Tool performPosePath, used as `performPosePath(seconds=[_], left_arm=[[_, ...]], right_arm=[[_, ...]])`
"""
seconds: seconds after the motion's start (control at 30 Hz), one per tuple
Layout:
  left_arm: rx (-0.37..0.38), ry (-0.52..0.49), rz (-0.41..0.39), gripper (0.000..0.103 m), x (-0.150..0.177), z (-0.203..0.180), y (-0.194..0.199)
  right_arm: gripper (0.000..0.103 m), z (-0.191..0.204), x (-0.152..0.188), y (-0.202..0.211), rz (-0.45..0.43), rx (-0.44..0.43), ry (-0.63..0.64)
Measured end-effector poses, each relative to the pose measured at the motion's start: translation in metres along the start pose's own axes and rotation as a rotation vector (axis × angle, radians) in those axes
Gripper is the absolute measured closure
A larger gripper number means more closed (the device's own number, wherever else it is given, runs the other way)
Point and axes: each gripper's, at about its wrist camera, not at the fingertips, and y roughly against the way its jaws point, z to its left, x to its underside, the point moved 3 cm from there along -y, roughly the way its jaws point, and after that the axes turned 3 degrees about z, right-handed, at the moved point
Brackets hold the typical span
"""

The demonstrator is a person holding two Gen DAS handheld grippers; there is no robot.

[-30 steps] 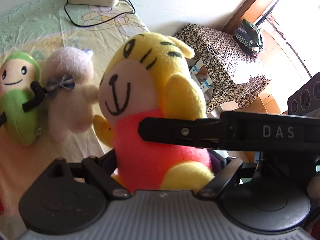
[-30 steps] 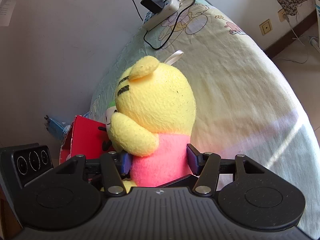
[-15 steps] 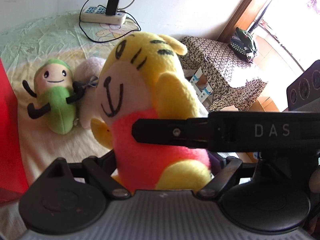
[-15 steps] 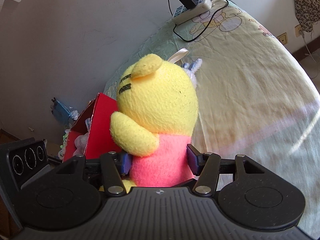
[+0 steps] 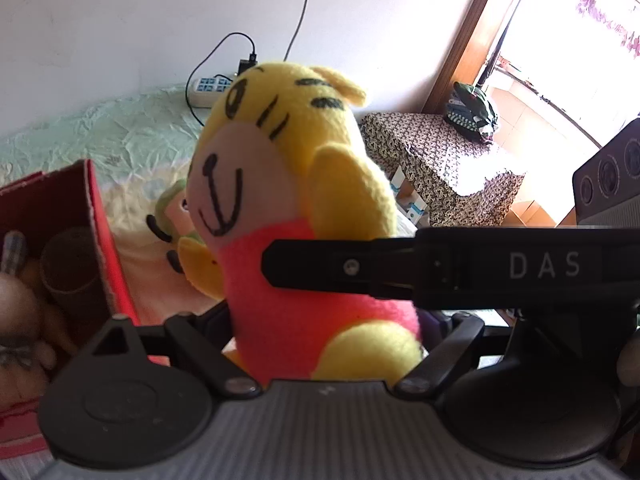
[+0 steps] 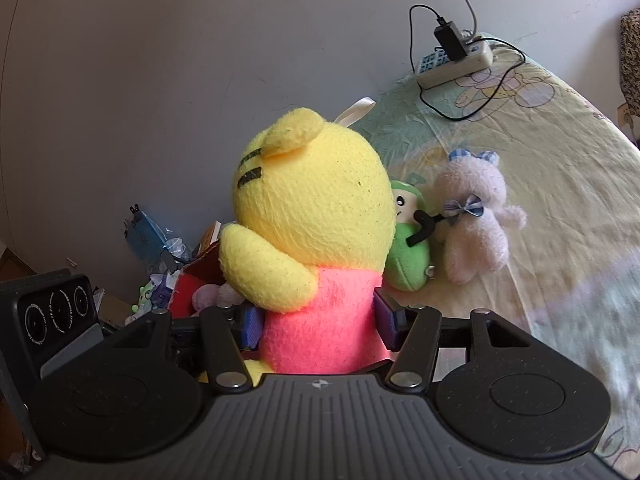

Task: Organize objects
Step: 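Carry the tiger plush with the right gripper and lower it into the red box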

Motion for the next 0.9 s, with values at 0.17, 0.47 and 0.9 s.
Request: performPosePath(seconds=[0.17,0.47,0.9], left_arm=[[-0.025,-0.017,-0.062,0.017,-0.002,0.021,0.032],[-0.112,0.001,-0.157,0.017,-0.006,0.069,0.075],[-0.154,0.099,-0.076,0.017,0.009,0.136,0.06]], right_arm=[[0.045,0.033,0.004,-0.01,-0.032,-0.031,0.043],[0.045,0.084,-0.002,-0.046,-0.047,-0.125,0.093],[0.045,0.087,0.007,-0.119,0.058,-0.116,0.078]])
